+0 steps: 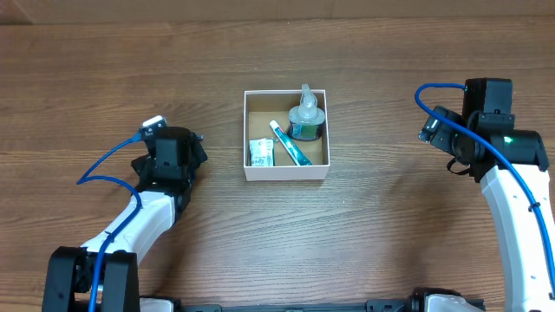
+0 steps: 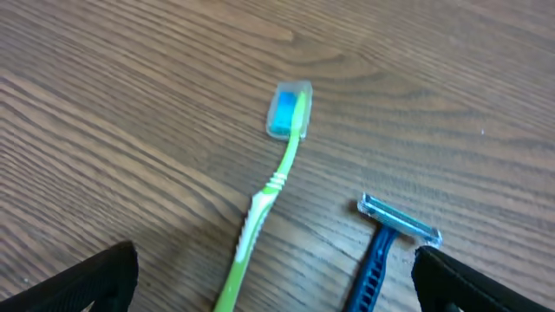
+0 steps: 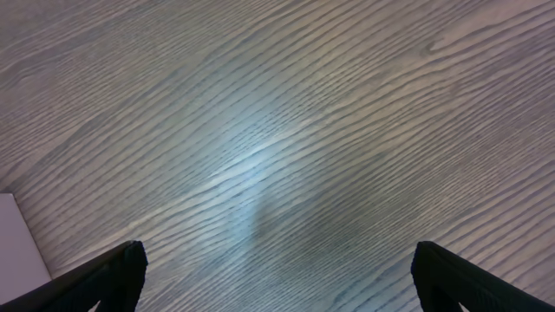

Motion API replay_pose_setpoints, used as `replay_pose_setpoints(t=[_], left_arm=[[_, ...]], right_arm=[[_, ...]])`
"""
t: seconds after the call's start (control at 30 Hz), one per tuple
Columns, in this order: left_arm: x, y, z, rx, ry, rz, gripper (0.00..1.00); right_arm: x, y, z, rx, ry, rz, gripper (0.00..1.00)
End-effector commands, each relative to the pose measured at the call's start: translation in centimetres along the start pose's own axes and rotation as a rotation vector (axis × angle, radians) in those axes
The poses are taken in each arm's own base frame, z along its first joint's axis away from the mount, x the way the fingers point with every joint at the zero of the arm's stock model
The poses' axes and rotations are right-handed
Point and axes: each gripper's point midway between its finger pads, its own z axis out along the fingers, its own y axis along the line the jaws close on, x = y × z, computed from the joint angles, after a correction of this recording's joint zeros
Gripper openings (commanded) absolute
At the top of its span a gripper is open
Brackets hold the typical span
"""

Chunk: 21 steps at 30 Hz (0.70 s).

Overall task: Pack container
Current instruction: 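Move left gripper back down toward the blue razor and toothbrush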

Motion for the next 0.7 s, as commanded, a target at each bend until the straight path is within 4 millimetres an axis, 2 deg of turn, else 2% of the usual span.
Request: replay_pose_setpoints(t=[0.0, 0.1, 0.2, 0.33, 0.43, 0.47, 0.53, 0.57, 0.6, 0.67], left_arm=[[0.0, 1.3, 0.8, -0.014, 0.011, -0.016, 1.00], [0.1, 1.9, 2.2, 0.030, 0.040, -0.001, 1.00], [1.0, 1.4, 4.0, 0.093, 0.072, 0.035, 1.00], [2.7, 1.2, 6.2, 0.092, 0.086, 0.046, 0.99], [3.6, 0.8, 6.9, 0.113, 0.102, 0.048, 0.95], [3.7, 0.7, 6.9, 0.121, 0.106, 0.048, 0.89], [3.7, 0.5, 6.9, 0.131, 0.110, 0.046, 0.60], [3.8, 0.6, 6.9, 0.130, 0.111, 0.046, 0.54], [3.9, 0.6, 6.9, 0.129, 0.115, 0.047, 0.42], [4.0, 0.6, 6.9, 0.127, 0.119, 0.048, 0.40]], right_arm=[[-0.6, -0.1, -0.5, -0.002, -0.022, 0.009, 1.00], [-0.5, -0.1, -0.5, -0.002, -0.021, 0.008, 1.00], [-0.5, -0.1, -0.5, -0.002, -0.021, 0.008, 1.00], [-0.5, -0.1, -0.5, -0.002, -0.021, 0.008, 1.00], [-0.5, -0.1, -0.5, -0.002, -0.021, 0.008, 1.00], [-0.5, -0.1, -0.5, -0.002, -0.021, 0.008, 1.00], [-0.5, -0.1, -0.5, -0.002, -0.021, 0.008, 1.00], [-0.5, -0.1, -0.5, -0.002, -0.021, 0.008, 1.00], [-0.5, -0.1, -0.5, -0.002, -0.021, 0.008, 1.00], [-0.5, -0.1, -0.5, -0.002, -0.021, 0.008, 1.00]])
